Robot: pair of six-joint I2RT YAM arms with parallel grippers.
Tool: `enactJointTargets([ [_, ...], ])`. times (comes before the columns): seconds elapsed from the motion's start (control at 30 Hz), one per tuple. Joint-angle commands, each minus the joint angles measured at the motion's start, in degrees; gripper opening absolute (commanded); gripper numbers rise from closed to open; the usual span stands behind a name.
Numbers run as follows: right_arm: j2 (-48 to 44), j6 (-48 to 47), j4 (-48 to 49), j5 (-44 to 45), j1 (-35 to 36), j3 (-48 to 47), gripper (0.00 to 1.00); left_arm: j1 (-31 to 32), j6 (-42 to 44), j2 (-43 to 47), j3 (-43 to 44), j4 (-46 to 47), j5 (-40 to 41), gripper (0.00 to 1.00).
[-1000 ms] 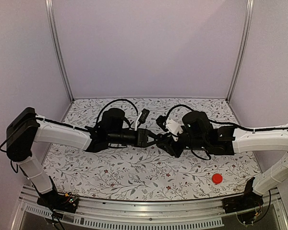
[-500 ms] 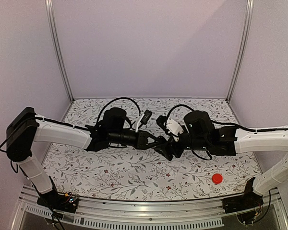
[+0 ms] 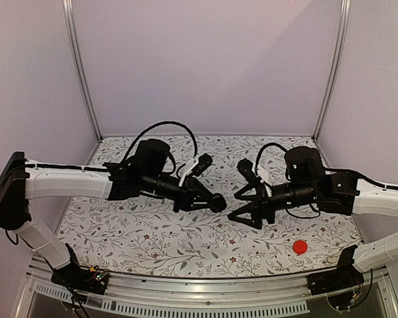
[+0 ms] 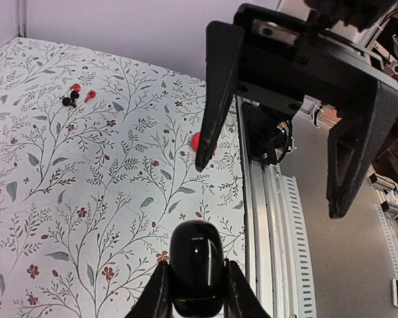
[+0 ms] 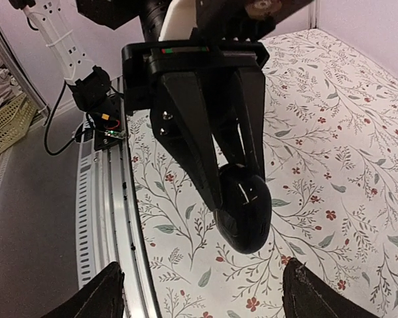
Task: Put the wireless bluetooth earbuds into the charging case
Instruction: Pass from the right arm to the left, then pass from the left arm to the right
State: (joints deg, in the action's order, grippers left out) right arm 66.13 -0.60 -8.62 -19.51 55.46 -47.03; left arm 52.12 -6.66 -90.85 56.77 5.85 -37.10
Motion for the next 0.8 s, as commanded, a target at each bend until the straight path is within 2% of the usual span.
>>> enactJointTargets([
  [0.0,-2.0,2.9,-5.3,-9.7,-0.3,0.1,0.79,0.4,7.6,5.0,-1.5,-0.8,-6.9,0.0],
  [0.13,-0.4,2.7,-6.5,-13.3,-0.2,-1.8,0.73,1.5,9.3,6.8,-1.7,-0.3,-9.3,0.0],
  [0.27,1.7,1.7,-8.3,-13.7,-0.3,-4.8,0.68,2.5,9.6,6.9,-1.6,-0.4,-10.0,0.0],
  [0.37,3.0,0.0,-10.5,-13.4,-0.3,-6.8,0.61,3.0,10.1,7.2,-1.8,-0.6,-10.8,0.0],
  [0.77,7.9,-3.4,-14.5,-18.7,-0.2,-11.2,0.43,5.1,12.1,4.9,0.4,-3.7,-10.4,0.0],
])
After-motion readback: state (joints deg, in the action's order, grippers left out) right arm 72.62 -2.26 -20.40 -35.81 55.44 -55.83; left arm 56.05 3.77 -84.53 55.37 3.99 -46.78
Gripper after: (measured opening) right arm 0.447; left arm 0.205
